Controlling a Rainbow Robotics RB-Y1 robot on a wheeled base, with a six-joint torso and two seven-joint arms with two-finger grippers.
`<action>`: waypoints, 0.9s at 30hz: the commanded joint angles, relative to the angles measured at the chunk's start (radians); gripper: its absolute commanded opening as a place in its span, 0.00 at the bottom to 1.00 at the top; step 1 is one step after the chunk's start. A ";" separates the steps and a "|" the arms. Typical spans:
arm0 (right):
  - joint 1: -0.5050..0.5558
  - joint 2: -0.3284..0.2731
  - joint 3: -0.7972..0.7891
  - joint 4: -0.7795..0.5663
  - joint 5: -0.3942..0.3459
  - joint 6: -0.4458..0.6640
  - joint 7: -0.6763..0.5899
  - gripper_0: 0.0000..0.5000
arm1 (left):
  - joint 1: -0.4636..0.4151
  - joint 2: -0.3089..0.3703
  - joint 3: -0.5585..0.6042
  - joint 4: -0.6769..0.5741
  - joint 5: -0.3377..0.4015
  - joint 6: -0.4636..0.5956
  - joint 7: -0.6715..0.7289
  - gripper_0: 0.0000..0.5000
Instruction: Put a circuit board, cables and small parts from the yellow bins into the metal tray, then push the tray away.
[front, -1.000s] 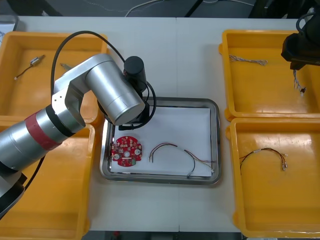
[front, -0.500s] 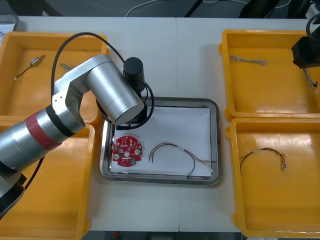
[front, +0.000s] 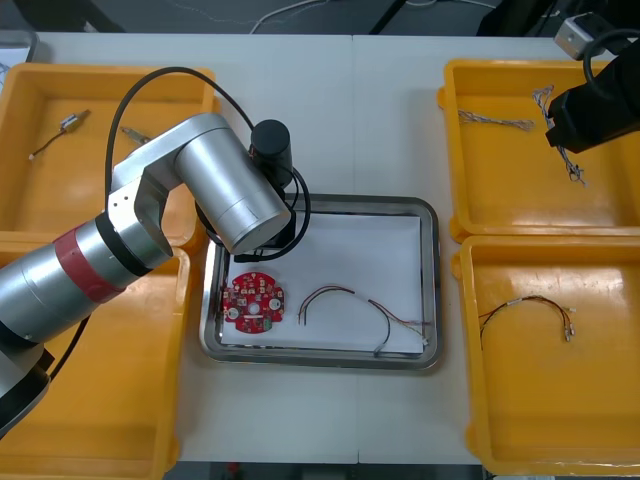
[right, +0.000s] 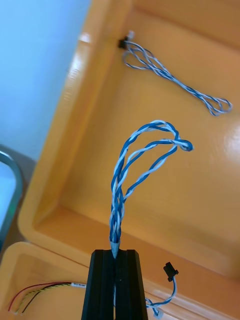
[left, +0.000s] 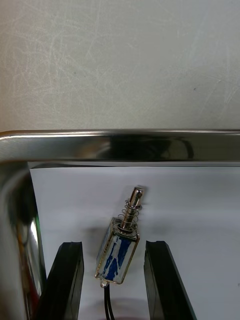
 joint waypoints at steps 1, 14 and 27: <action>0.049 -0.043 0.021 -0.134 -0.042 0.004 0.022 0.00 | 0.009 -0.022 0.004 -0.028 0.014 0.000 -0.059 0.80; 0.110 -0.042 0.082 -0.277 -0.136 0.004 0.008 0.00 | -0.034 0.046 0.157 -0.232 0.178 0.237 -0.091 0.99; 0.108 -0.042 0.241 -0.381 -0.130 0.004 -0.001 0.00 | -0.102 0.146 0.352 -0.317 0.334 0.368 -0.120 0.99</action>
